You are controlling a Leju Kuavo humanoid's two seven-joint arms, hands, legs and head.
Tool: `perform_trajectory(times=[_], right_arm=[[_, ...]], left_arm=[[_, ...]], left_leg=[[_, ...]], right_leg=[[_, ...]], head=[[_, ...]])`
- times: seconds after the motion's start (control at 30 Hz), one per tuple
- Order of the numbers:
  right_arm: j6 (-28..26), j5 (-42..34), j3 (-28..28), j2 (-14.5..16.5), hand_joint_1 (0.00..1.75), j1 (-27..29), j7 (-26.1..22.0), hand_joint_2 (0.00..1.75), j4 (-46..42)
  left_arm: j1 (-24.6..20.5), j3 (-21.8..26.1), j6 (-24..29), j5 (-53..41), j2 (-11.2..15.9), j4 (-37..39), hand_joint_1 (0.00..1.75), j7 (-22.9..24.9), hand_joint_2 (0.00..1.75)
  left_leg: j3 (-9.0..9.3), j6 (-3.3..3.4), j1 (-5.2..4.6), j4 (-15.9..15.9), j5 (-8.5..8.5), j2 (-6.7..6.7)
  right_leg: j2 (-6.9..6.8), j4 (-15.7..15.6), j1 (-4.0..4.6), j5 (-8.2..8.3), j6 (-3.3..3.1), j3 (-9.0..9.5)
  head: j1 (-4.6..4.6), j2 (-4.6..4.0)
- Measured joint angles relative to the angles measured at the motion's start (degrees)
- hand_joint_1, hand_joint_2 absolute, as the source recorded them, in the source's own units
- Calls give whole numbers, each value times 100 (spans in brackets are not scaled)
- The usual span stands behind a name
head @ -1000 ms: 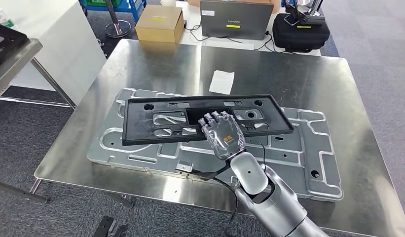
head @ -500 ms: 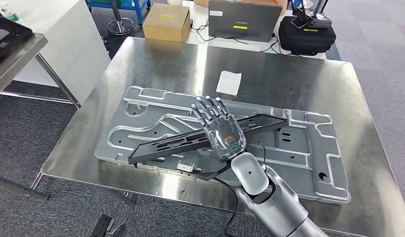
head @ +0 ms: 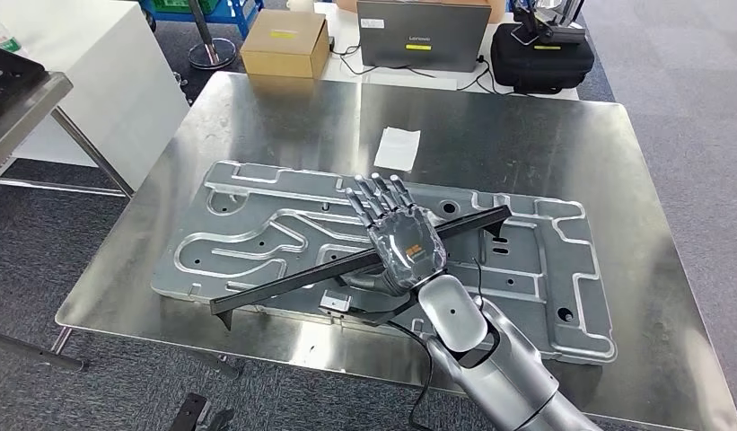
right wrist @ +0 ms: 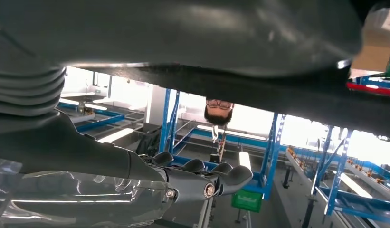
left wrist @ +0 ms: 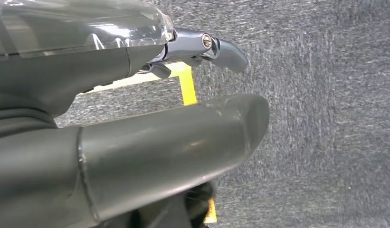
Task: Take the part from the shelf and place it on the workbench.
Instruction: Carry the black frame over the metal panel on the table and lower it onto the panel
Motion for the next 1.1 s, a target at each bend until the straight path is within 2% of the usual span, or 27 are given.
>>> perform_trajectory(times=[0.03,0.07,0.17,0.23,0.27,0.33,0.37,0.4,0.43,0.5,0.53,0.57,0.6,0.67,0.73,0.8,0.87,0.9,0.93,0.97,1.03,1.07,1.1], right_arm=[[0,0,0,0,0,-3,0,0,-1],[0,0,0,0,0,-5,0,0,-2],[0,0,0,0,0,-6,-2,0,-2],[-1,0,0,0,0,-17,-1,0,-4],[-1,0,0,-1,0,-22,-1,0,-5],[0,0,0,-4,0,-15,0,0,-2],[0,0,0,-5,0,-5,0,0,1],[0,0,0,-7,0,2,0,0,2],[0,0,0,-8,0,4,0,0,3],[0,0,0,-9,0,-7,0,0,-1],[0,0,0,-7,0,-16,0,0,-2],[0,0,0,-5,0,-22,0,0,-4],[0,0,0,-4,0,-24,0,0,-4],[0,0,0,-2,0,-19,0,0,-4],[0,0,0,-2,0,-20,0,0,-4],[0,0,0,-2,0,-26,0,0,-4],[0,0,0,-2,0,-21,0,0,-3],[1,0,0,-2,0,-14,0,0,-2],[1,0,0,-2,0,-9,0,0,-1],[2,0,0,-2,0,-6,0,0,0],[1,0,0,-2,0,-10,0,0,-1],[1,0,0,-2,0,-14,0,0,-2],[0,0,1,-2,0,-18,0,0,-3]], left_arm=[[-5,0,0,1,1,-2,0,0,0],[-8,0,0,1,2,-3,0,0,0],[-5,-2,1,1,0,-4,0,0,0],[-7,-6,0,2,-4,-4,0,0,0],[-11,-10,0,2,-7,-4,0,0,0],[-13,-20,1,2,-6,-4,0,0,0],[-12,-23,2,2,-5,-4,0,0,0],[-11,-25,2,2,-5,-4,0,0,0],[-10,-26,1,1,-5,-4,0,0,0],[-10,-32,1,1,-7,-4,0,0,0],[-11,-34,1,1,-9,-4,0,0,0],[-12,-35,1,1,-10,-4,0,0,0],[-12,-35,1,1,-11,-4,0,0,0],[-12,-35,0,1,-11,-4,0,0,0],[-13,-35,0,1,-11,-5,0,0,0],[-13,-36,-1,0,-11,-6,0,0,0],[-6,-37,-1,0,-10,-6,0,0,0],[1,-37,0,1,-10,-6,0,0,0],[6,-37,0,1,-9,-6,0,0,0],[9,-37,0,1,-8,-6,0,0,0],[2,-37,0,1,-3,-6,0,0,0],[-4,-37,0,1,-2,-6,0,0,0],[-8,-37,0,1,-1,-6,0,0,0]], left_leg=[[151,25,-12,-322,103,-1],[235,47,-24,-507,140,-3],[250,117,-35,-597,143,-2],[261,188,-7,-647,181,5],[267,219,8,-667,195,11],[259,245,4,-672,201,16],[256,247,3,-671,202,16],[255,247,3,-670,202,16],[256,244,4,-667,200,13],[264,227,6,-651,199,5],[258,205,-5,-631,199,-1],[246,178,-15,-616,204,-4],[232,149,-25,-607,210,-6],[219,76,-26,-621,215,-4],[192,9,-10,-555,130,3],[6,-33,5,-94,-191,8],[-306,-60,10,675,-592,9],[-406,-70,10,951,-688,9],[-402,-72,10,1014,-671,9],[-287,-68,11,852,-556,10],[161,-40,9,61,-225,11],[345,-15,0,-287,-119,10],[454,13,-12,-510,-68,7]], right_leg=[[5,13,10,-8,18,-2],[7,20,19,-9,41,-11],[5,15,16,0,121,-36],[3,164,9,-121,184,-100],[1,394,1,-264,213,-204],[0,1113,-26,-610,259,-545],[-1,1427,-41,-716,277,-702],[-2,1595,-55,-731,291,-790],[-4,1532,-68,-626,298,-764],[-13,835,-85,-222,279,-421],[-15,440,-78,-62,256,-231],[-14,170,-68,26,233,-104],[-8,59,-54,41,213,-61],[7,36,-38,34,167,-73],[-1,-4,-56,55,88,-69],[-20,-35,-70,89,18,-71],[-30,-30,-53,109,-14,-103],[-32,-26,-46,119,-18,-120],[-31,-21,-42,128,-16,-133],[-29,-13,-40,135,-10,-140],[-25,12,-35,143,15,-147],[-24,28,-25,148,39,-155],[-23,37,-17,157,69,-165]], head=[[1,0],[2,0],[2,1],[16,1],[27,1],[47,1],[48,1],[49,1],[49,1],[52,1],[53,1],[51,0],[49,0],[46,1],[41,1],[23,0],[12,0],[11,0],[11,1],[10,1],[10,1],[13,1],[18,1]])
